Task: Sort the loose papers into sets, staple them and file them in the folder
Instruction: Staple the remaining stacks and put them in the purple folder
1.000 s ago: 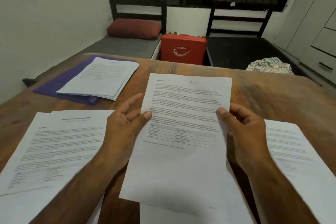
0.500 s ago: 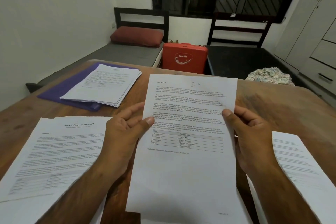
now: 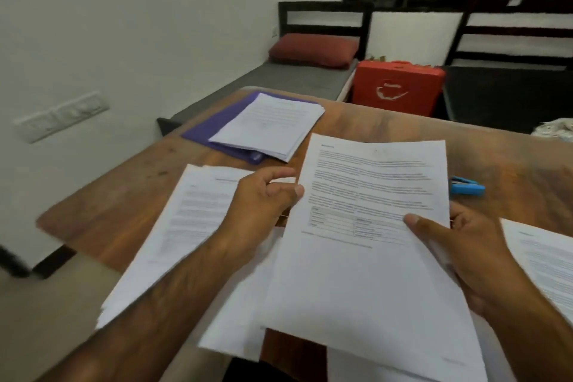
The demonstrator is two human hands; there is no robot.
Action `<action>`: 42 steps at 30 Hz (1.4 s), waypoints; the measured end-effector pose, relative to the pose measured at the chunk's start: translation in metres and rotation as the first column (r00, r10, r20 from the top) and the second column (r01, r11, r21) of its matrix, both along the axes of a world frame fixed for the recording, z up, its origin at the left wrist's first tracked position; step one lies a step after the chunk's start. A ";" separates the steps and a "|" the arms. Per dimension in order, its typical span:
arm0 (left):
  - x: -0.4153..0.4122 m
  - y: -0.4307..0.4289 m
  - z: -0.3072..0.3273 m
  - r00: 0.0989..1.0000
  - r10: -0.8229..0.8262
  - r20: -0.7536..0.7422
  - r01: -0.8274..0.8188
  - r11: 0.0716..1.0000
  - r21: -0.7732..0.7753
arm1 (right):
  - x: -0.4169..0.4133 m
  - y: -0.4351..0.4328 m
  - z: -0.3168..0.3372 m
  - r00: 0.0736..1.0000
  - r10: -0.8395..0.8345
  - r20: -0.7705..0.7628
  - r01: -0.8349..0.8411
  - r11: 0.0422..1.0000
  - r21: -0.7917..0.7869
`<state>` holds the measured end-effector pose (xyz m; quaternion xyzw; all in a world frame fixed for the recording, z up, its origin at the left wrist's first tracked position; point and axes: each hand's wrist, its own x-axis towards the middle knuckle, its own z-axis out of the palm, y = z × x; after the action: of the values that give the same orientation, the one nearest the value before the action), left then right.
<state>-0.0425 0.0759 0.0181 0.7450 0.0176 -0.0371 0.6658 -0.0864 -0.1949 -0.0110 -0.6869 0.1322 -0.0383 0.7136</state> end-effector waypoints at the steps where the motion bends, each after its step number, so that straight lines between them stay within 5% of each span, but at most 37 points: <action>1: -0.001 0.011 0.001 0.999 0.021 -0.031 -0.019 0.999 0.038 | 0.002 0.006 0.000 1.000 0.016 -0.009 -0.016 1.000 -0.016; 7: -0.020 0.090 -0.001 0.983 0.185 -0.023 -0.171 0.943 0.285 | 0.017 0.062 0.001 0.980 0.197 -0.040 -0.201 0.974 -0.107; 11: -0.030 0.144 -0.016 0.980 0.199 0.016 -0.128 0.559 0.819 | 0.026 0.093 -0.003 0.968 0.243 -0.068 -0.251 0.957 -0.147; 14: -0.046 0.174 -0.023 0.956 0.277 -0.099 0.008 0.312 0.950 | 0.027 0.109 -0.012 0.966 0.248 -0.078 -0.258 0.953 -0.162; 16: -0.053 0.179 -0.028 0.945 0.312 -0.103 0.032 0.225 0.974 | 0.026 0.116 -0.017 0.967 0.240 -0.089 -0.252 0.954 -0.162; 23: -0.053 0.172 -0.017 0.949 0.265 -0.172 0.068 0.360 0.930 | 0.027 0.120 -0.027 0.970 0.218 -0.104 -0.233 0.960 -0.155; 28: -0.051 0.172 -0.014 0.917 0.340 -0.207 -0.123 0.738 0.664 | 0.027 0.121 -0.027 0.973 0.207 -0.102 -0.225 0.951 -0.210; 31: -0.054 0.169 -0.015 0.918 0.284 -0.277 -0.130 0.876 0.465 | 0.027 0.122 -0.026 0.974 0.208 -0.091 -0.223 0.948 -0.226; 42: -0.052 0.214 -0.022 0.909 0.396 -0.129 -0.345 0.889 0.301 | 0.038 0.112 -0.019 0.984 0.146 -0.102 -0.173 0.916 -0.362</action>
<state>-0.0943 0.2901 -0.0041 0.8050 0.2273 0.0242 0.5475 -0.0482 -0.0831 -0.0299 -0.8181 0.0918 0.0209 0.5673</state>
